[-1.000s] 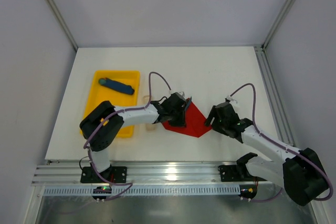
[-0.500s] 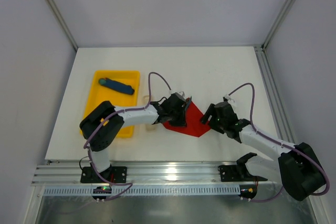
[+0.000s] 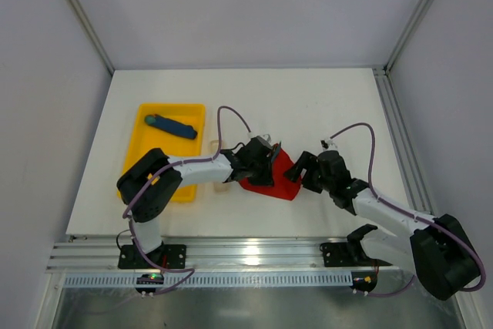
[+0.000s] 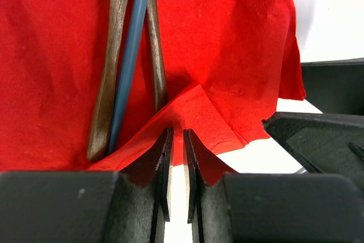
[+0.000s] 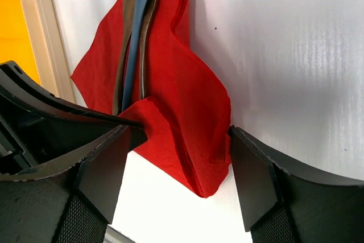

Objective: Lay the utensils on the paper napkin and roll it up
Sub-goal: Roll the napkin at the center of the board.

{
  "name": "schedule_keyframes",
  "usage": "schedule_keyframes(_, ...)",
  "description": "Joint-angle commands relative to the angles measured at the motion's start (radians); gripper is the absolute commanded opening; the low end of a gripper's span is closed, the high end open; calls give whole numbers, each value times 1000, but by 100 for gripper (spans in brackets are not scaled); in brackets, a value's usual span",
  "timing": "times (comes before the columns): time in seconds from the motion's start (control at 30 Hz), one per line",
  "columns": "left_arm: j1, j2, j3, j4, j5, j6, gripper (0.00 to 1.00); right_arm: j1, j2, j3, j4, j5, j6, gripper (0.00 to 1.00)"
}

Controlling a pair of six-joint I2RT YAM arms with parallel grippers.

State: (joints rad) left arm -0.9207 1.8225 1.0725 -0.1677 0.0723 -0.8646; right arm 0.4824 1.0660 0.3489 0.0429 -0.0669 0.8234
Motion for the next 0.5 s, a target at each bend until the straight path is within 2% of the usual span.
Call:
schedule_keyframes(0.0, -1, 11, -8, 27, -6, -7, 16, -2, -24, 28, -15, 56, -52, 77)
schedule_keyframes(0.13, -1, 12, -8, 22, -8, -7, 16, -2, -26, 4, -20, 98, -67, 77)
schedule_keyframes(0.3, -1, 9, -9, 20, -9, -7, 16, -1, -58, -71, 181, -33, -56, 76)
schedule_keyframes(0.47, -1, 4, -11, 14, -11, -7, 16, -4, -115, -56, 230, -83, -115, 74)
